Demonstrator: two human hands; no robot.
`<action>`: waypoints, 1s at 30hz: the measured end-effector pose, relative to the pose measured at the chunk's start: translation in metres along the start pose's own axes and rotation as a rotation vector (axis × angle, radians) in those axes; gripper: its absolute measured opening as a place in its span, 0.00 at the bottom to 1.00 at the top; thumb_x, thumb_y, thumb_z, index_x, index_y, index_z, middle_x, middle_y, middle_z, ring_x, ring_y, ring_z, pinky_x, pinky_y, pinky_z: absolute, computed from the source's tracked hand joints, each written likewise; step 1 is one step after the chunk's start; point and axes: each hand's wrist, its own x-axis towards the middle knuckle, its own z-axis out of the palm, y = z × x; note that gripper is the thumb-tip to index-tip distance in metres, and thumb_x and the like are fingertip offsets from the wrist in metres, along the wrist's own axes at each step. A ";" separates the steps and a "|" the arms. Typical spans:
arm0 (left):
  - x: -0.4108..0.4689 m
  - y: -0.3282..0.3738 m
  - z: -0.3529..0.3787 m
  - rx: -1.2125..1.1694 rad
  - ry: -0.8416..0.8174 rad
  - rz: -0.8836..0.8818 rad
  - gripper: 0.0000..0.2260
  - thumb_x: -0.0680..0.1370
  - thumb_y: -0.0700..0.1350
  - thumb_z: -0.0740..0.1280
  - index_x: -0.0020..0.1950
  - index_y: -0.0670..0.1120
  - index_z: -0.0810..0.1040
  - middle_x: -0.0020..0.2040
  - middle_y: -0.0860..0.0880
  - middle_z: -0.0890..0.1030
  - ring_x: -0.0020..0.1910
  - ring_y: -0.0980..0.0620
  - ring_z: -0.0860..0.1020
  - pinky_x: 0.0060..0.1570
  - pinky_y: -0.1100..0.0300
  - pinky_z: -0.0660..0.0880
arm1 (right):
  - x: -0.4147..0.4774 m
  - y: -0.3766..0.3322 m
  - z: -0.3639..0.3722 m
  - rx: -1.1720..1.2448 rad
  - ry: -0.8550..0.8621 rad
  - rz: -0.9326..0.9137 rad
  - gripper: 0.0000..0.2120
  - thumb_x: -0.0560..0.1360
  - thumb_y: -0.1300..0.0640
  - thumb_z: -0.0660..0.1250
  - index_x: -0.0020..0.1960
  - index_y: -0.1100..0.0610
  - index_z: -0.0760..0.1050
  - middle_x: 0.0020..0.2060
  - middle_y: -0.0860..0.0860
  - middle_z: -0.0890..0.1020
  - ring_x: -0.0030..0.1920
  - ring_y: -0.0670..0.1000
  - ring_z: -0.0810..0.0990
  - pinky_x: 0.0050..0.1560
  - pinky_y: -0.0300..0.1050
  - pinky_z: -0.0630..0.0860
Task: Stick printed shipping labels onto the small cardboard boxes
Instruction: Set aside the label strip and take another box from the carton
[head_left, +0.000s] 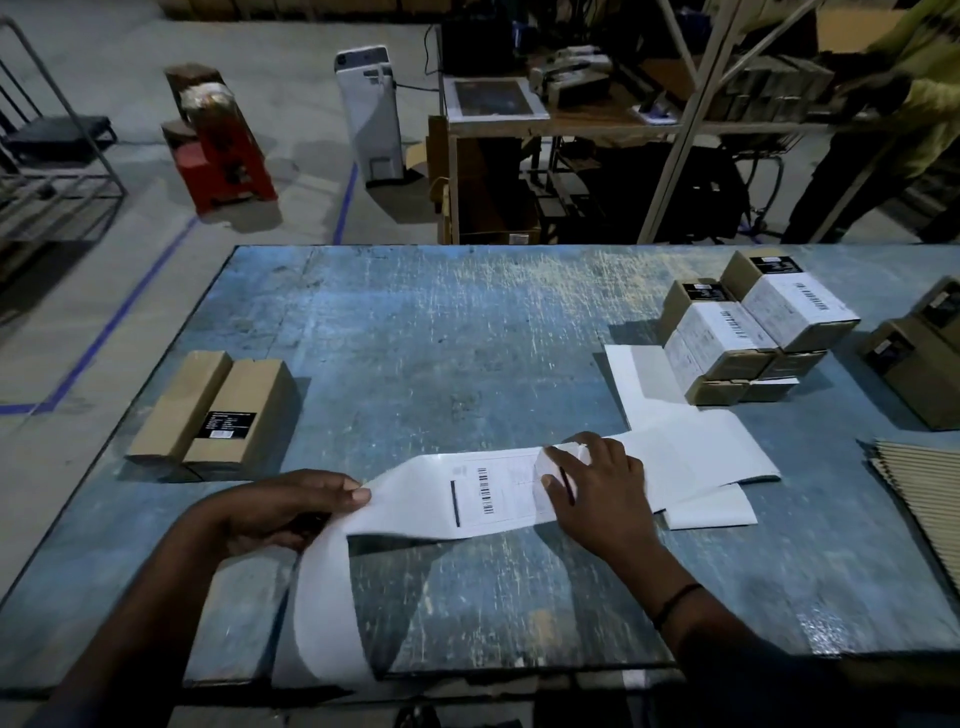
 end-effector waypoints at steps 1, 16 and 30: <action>-0.003 0.001 -0.005 0.031 -0.002 -0.001 0.26 0.62 0.61 0.80 0.52 0.46 0.84 0.45 0.44 0.81 0.43 0.48 0.79 0.39 0.60 0.74 | -0.002 0.003 -0.002 -0.018 0.003 0.023 0.19 0.75 0.41 0.63 0.63 0.43 0.79 0.64 0.53 0.77 0.62 0.59 0.75 0.58 0.58 0.73; 0.046 0.080 0.021 1.437 0.761 0.225 0.35 0.72 0.47 0.72 0.78 0.58 0.64 0.78 0.47 0.62 0.75 0.39 0.60 0.76 0.38 0.49 | -0.009 0.010 -0.011 -0.192 0.026 0.219 0.17 0.74 0.46 0.69 0.61 0.48 0.82 0.63 0.56 0.78 0.61 0.61 0.75 0.56 0.58 0.71; 0.095 -0.039 0.082 1.046 0.739 0.477 0.26 0.78 0.67 0.59 0.75 0.59 0.71 0.81 0.47 0.59 0.77 0.40 0.60 0.74 0.40 0.59 | -0.014 0.004 0.001 -0.012 0.065 0.014 0.20 0.76 0.46 0.61 0.63 0.51 0.80 0.65 0.56 0.78 0.66 0.61 0.74 0.70 0.63 0.67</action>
